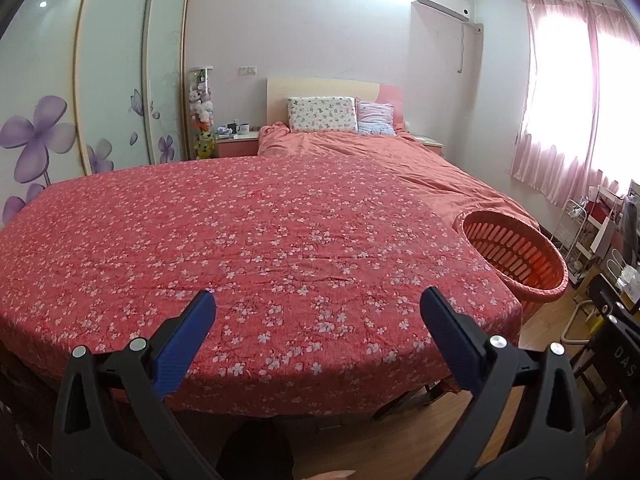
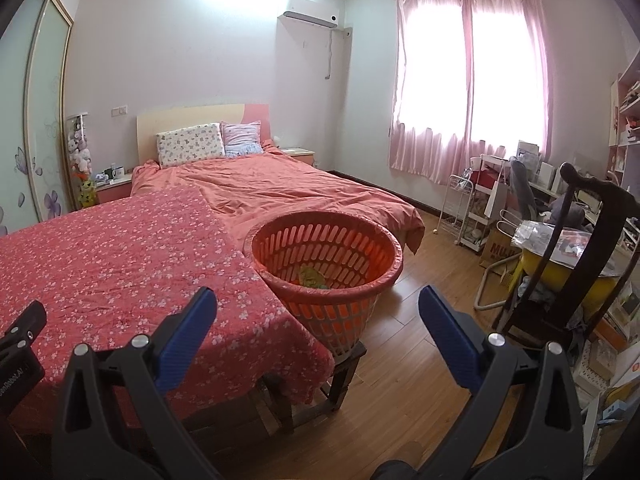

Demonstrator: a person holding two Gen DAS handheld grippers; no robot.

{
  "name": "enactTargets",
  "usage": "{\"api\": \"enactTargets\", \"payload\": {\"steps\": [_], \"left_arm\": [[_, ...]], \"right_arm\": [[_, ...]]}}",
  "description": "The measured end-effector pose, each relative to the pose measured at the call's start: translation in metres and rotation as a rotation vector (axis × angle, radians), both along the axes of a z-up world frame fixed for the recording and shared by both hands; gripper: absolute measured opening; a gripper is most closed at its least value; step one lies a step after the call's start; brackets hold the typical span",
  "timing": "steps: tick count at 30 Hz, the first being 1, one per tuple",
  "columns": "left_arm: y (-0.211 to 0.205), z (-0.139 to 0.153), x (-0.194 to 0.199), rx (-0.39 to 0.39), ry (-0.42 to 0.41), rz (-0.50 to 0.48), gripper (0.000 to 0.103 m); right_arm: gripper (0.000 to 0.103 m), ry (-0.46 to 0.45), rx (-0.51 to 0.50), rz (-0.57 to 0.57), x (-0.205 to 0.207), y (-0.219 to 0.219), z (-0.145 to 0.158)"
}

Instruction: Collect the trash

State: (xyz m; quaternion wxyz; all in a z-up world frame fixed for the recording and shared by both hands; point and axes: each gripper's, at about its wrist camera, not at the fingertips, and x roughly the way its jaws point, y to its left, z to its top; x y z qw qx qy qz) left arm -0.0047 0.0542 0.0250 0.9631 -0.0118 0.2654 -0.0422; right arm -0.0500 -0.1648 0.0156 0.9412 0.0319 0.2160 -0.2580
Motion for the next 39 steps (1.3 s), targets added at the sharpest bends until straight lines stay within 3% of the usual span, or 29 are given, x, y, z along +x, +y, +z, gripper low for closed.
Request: {"api": "enactTargets", "payload": {"steps": [39], "left_arm": [[-0.004,-0.002,0.0,0.0,0.027,0.008,0.101]], "right_arm": [[0.099,0.036,0.023,0.028,0.01,-0.001,-0.01]]}}
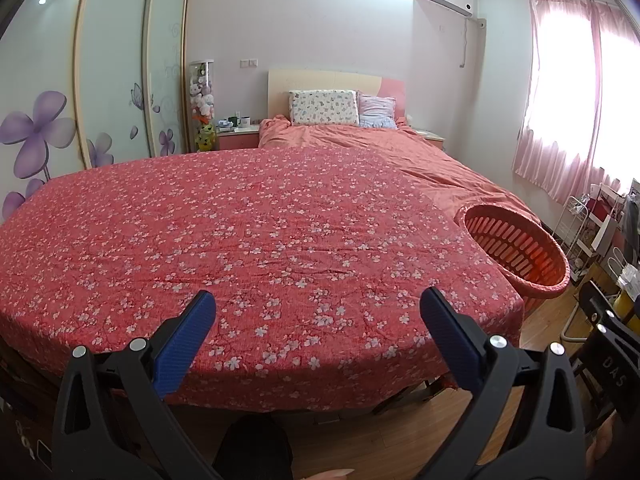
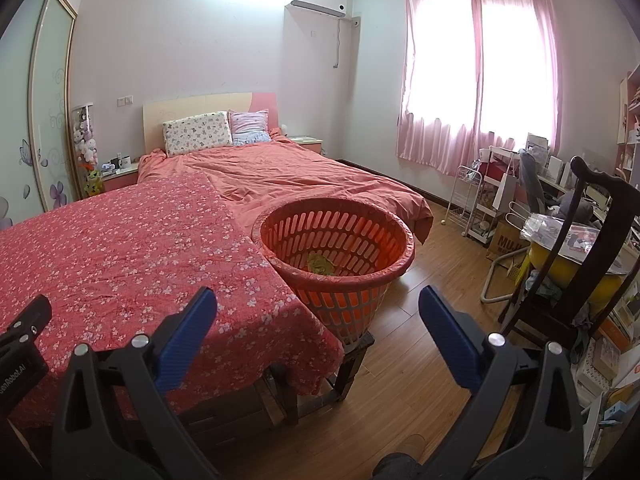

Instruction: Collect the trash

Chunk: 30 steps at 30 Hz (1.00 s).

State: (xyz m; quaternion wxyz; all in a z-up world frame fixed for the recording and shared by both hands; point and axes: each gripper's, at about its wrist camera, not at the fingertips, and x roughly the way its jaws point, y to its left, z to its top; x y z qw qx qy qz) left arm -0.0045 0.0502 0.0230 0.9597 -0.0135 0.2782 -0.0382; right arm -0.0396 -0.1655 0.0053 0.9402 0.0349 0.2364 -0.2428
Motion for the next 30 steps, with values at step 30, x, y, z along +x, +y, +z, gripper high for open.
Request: {"api": "enactTargets", "payload": {"steps": [30], "left_arm": [[-0.0011,0.0016,0.0001,0.0,0.004,0.001,0.101]], "right_arm": [[0.099,0.004,0.003,0.005,-0.0012,-0.0012,-0.0017]]}}
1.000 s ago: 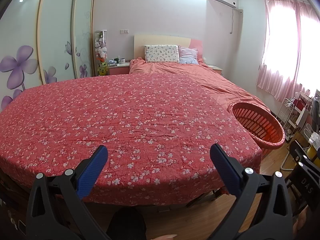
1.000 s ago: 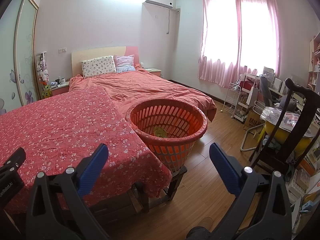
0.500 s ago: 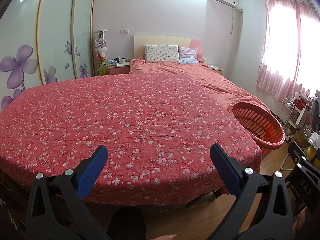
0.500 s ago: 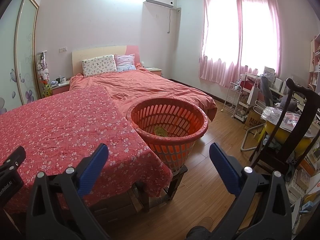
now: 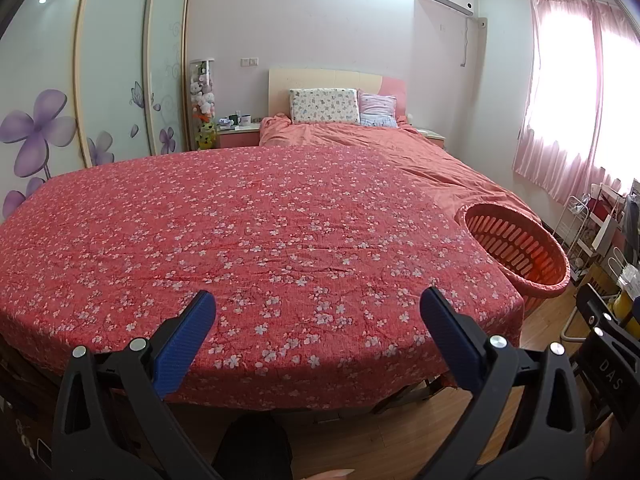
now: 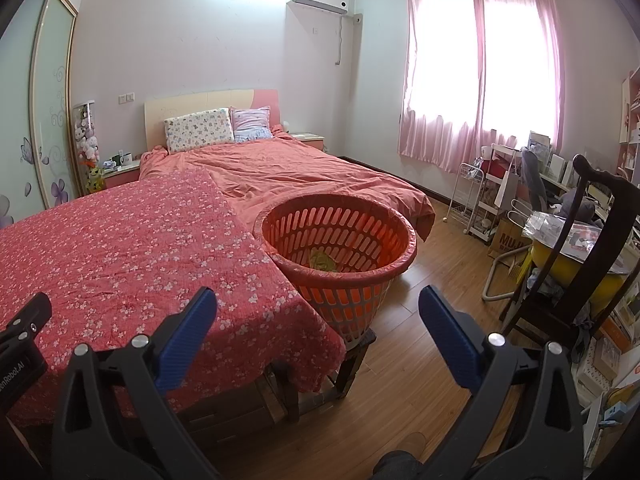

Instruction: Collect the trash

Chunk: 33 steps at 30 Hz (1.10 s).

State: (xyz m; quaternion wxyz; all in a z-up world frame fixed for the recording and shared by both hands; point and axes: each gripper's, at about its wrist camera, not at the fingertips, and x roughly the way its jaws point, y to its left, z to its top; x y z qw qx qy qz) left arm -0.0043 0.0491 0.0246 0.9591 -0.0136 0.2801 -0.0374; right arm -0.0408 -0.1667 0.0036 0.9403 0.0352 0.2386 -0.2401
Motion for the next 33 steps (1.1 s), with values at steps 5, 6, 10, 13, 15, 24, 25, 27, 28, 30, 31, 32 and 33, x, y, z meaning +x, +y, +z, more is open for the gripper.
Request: {"api": "enactTargets", "payload": {"steps": [5,6,10,13,15,24,25,27,28,30,31,32,33], "left_arm": [[-0.0003,0.0002,-0.0005,0.0,0.001,0.0,0.101],[-0.0006,0.0001,-0.0005,0.0,0.0,0.001,0.101],[-0.0006,0.0001,-0.0005,0.0,0.001,0.001,0.101],[-0.0008,0.0002,-0.0006,0.0,0.0,0.001,0.101],[-0.0009,0.0,-0.0005,0.001,0.0,0.001,0.101],[-0.0006,0.0001,-0.0003,0.001,0.001,0.001,0.101],[-0.0007,0.0,-0.0002,0.0,0.001,0.001,0.101],[-0.0008,0.0,-0.0003,0.001,0.0,0.001,0.101],[-0.0008,0.0,-0.0002,0.001,0.0,0.001,0.101],[-0.0004,0.0002,-0.0002,0.0,0.001,0.001,0.101],[-0.0003,0.0003,-0.0002,0.001,0.001,0.001,0.101],[-0.0003,0.0002,0.0,0.001,0.001,0.0,0.101],[-0.0002,0.0003,-0.0001,0.001,0.002,0.001,0.101]], "right_arm": [[0.099,0.0,0.0,0.0,0.0002,-0.0009,-0.0005],[0.099,0.0,0.001,0.001,0.0002,-0.0002,-0.0007],[0.099,0.001,0.001,0.001,0.0002,-0.0006,-0.0011],[0.099,0.002,0.001,0.002,-0.0001,-0.0005,-0.0023],[0.099,0.002,0.003,0.003,-0.0006,-0.0005,-0.0031],[0.099,0.004,0.003,0.004,-0.0008,-0.0014,-0.0052],[0.099,0.004,0.004,0.004,-0.0005,-0.0021,-0.0045],[0.099,0.004,0.004,0.004,-0.0006,-0.0019,-0.0044],[0.099,0.004,0.003,0.004,-0.0006,-0.0017,-0.0046],[0.099,0.003,0.004,0.004,-0.0008,-0.0016,-0.0047],[0.099,0.004,0.004,0.005,-0.0005,-0.0021,-0.0044],[0.099,0.004,0.003,0.005,-0.0004,-0.0024,-0.0041],[0.099,0.004,0.003,0.005,-0.0006,-0.0018,-0.0045]]}}
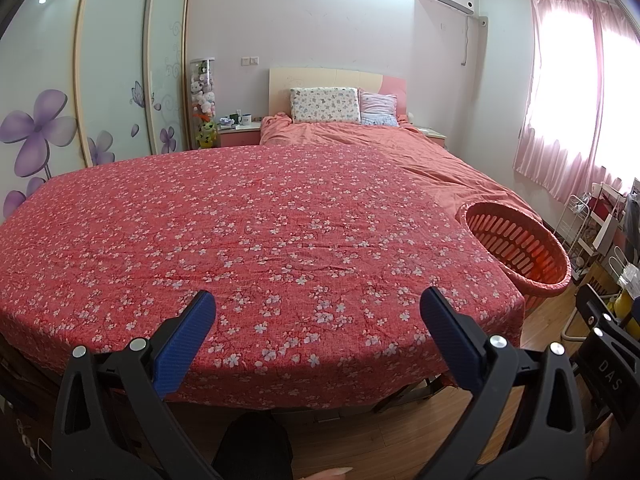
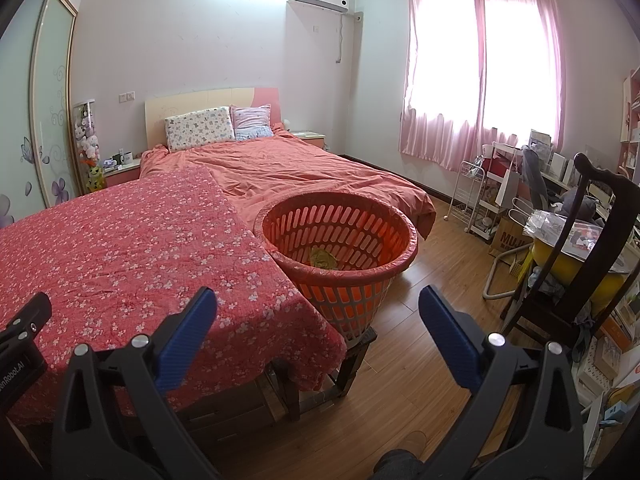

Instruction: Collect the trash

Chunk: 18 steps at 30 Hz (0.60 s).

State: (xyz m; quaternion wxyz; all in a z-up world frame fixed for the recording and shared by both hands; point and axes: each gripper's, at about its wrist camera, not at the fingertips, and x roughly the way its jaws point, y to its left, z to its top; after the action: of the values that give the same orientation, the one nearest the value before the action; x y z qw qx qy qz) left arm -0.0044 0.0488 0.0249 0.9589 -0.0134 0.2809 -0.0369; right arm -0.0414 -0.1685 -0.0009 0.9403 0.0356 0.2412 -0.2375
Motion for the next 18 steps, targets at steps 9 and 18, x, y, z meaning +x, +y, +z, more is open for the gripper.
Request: {"api": "enactTargets", "payload": {"steps": [9,18], "left_arm": [[-0.0005,-0.001,-0.0011,0.001,0.001,0.002,0.101],[-0.0002,-0.003,-0.0028,0.004,0.002,0.005,0.101]], "right_arm": [[0.099,0.0,0.001,-0.001,-0.0004,-0.0006,-0.0001],[0.099,0.001,0.003,0.0,-0.0008,-0.0007,-0.0019]]}}
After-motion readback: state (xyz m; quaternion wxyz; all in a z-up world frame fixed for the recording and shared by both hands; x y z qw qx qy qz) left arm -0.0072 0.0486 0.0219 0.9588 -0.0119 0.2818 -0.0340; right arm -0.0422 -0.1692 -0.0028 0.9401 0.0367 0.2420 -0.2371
